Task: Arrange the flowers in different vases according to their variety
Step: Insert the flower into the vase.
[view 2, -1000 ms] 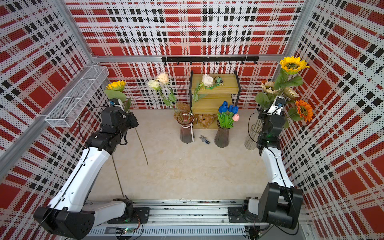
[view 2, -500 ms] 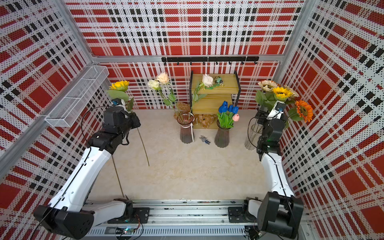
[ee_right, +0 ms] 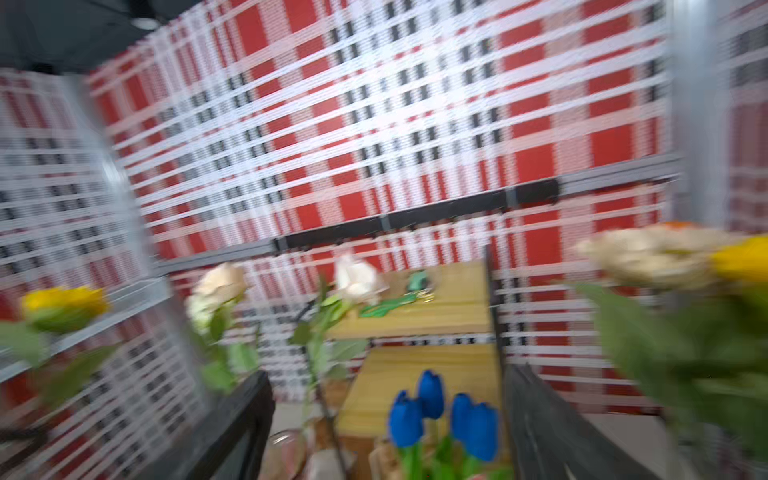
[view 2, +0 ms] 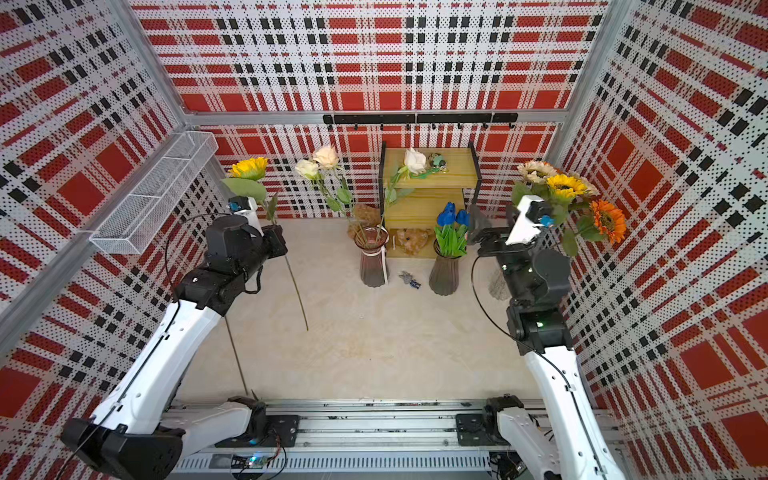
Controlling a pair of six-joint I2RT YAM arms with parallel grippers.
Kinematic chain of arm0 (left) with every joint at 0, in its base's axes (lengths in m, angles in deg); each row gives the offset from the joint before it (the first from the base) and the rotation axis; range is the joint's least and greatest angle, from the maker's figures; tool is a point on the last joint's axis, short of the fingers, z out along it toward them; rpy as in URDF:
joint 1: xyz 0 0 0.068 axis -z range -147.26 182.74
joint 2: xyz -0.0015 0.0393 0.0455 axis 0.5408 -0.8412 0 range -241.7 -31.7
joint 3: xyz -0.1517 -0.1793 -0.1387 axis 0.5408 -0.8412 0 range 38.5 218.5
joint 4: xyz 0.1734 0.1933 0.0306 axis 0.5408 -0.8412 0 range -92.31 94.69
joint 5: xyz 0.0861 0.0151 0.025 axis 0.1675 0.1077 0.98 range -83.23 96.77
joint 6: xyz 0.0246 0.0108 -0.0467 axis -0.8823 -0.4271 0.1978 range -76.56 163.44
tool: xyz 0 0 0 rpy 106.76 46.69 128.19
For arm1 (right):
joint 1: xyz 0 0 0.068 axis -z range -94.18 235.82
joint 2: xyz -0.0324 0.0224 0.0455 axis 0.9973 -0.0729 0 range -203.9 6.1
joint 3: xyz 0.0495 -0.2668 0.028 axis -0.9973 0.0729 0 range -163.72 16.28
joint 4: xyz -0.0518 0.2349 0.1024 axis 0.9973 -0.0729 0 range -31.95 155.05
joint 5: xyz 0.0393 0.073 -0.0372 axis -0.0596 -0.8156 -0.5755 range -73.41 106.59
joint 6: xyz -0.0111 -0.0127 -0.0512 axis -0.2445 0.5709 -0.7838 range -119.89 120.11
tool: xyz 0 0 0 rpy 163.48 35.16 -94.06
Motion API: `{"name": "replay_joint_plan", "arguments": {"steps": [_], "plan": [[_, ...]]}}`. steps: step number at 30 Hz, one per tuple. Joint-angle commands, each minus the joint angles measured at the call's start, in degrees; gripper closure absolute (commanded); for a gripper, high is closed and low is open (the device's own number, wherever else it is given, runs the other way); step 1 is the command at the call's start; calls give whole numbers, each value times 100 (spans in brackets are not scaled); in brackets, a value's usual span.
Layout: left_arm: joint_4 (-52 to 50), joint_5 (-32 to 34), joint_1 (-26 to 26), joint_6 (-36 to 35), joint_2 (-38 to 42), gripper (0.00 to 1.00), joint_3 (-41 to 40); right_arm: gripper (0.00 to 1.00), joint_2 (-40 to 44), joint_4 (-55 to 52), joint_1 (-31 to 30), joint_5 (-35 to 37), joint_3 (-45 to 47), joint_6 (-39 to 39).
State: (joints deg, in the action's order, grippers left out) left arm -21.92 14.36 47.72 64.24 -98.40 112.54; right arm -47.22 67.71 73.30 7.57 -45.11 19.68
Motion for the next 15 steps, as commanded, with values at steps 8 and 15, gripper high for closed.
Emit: {"name": "replay_joint_plan", "arguments": {"steps": [8,15], "plan": [[875,-898,497,219,43,100,-65,17,-2228,-1014,-2795,-403,-1008,-180],[1149,-982,869,376,34,100,-186,21,-3282,-572,-3227,-646,-1528,-93]]}}
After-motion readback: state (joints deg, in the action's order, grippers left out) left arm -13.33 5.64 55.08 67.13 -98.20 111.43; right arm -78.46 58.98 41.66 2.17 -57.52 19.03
